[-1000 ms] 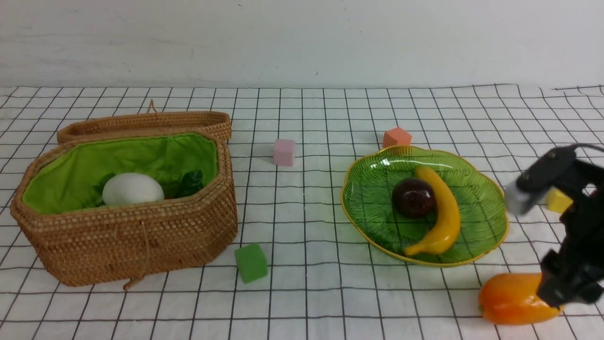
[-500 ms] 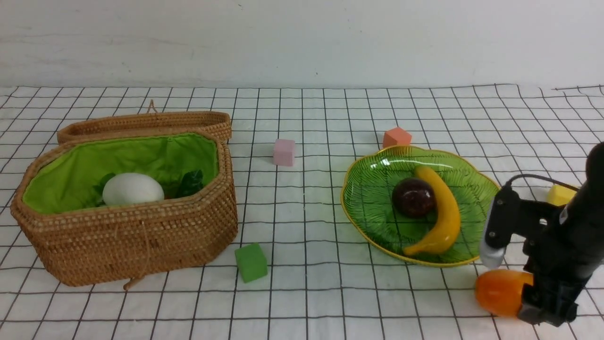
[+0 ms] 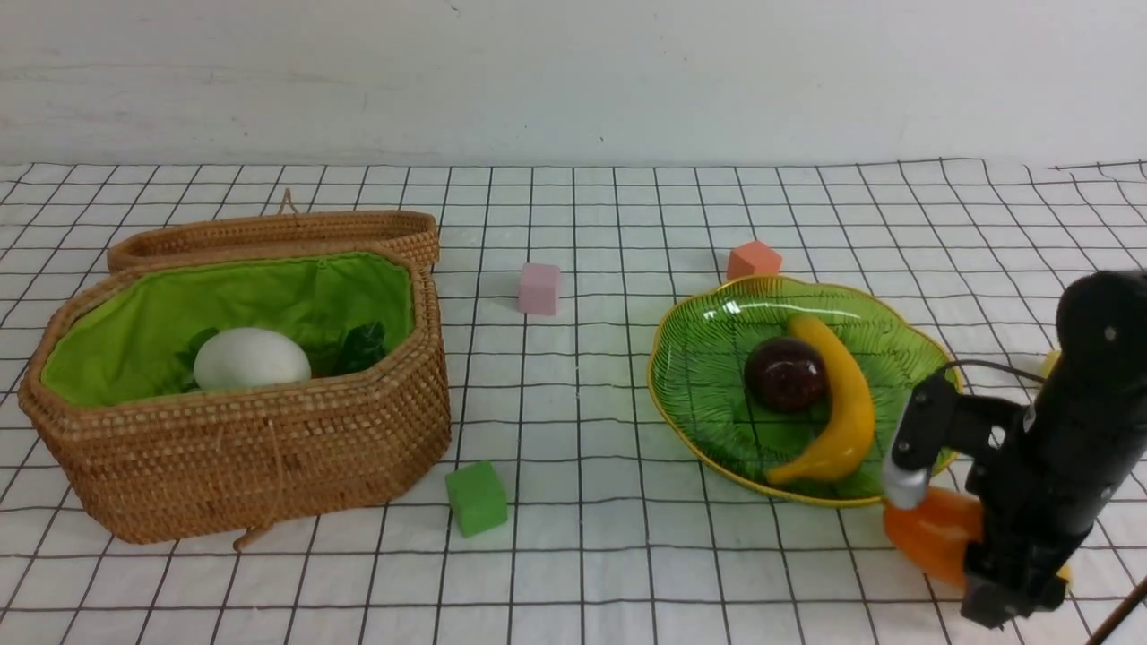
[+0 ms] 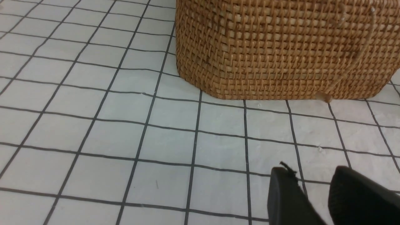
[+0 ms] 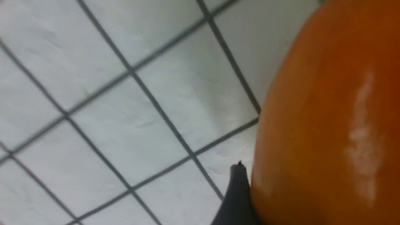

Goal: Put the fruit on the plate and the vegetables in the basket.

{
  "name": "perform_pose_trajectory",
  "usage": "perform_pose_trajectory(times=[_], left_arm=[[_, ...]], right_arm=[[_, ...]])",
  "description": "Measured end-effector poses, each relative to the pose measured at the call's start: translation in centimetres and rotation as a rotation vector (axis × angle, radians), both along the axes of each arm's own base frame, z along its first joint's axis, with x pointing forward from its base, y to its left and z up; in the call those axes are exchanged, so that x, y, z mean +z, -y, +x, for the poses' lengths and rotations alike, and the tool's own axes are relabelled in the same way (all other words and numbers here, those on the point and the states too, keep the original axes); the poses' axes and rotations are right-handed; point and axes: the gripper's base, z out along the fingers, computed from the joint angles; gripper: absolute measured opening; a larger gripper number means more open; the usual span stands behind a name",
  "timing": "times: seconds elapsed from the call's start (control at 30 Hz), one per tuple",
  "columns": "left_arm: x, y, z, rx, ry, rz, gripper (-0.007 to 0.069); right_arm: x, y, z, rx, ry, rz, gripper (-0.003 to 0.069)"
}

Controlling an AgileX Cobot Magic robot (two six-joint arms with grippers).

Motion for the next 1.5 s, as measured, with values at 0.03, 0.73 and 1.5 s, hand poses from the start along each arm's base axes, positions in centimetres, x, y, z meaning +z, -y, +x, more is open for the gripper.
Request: perform_pose_trajectory(times=[0.03,0.73,1.5], left_arm=[[0.0,0.0,0.0,0.000,0.000,0.000,0.0211],[0.0,0.0,0.0,0.000,0.000,0.000,0.0233],[0.0,0.0,0.0,0.000,0.000,0.000,0.0238]], right_arm=[[1.2,-0.3,0.1,-0.002,0.025,0.034,0.0556],[0.6,-0.3,9.9,-0.753,0.285,0.256,0.0556],[15.5,-0.1,-1.0,-0.783,0.215,0.383,0.0265]])
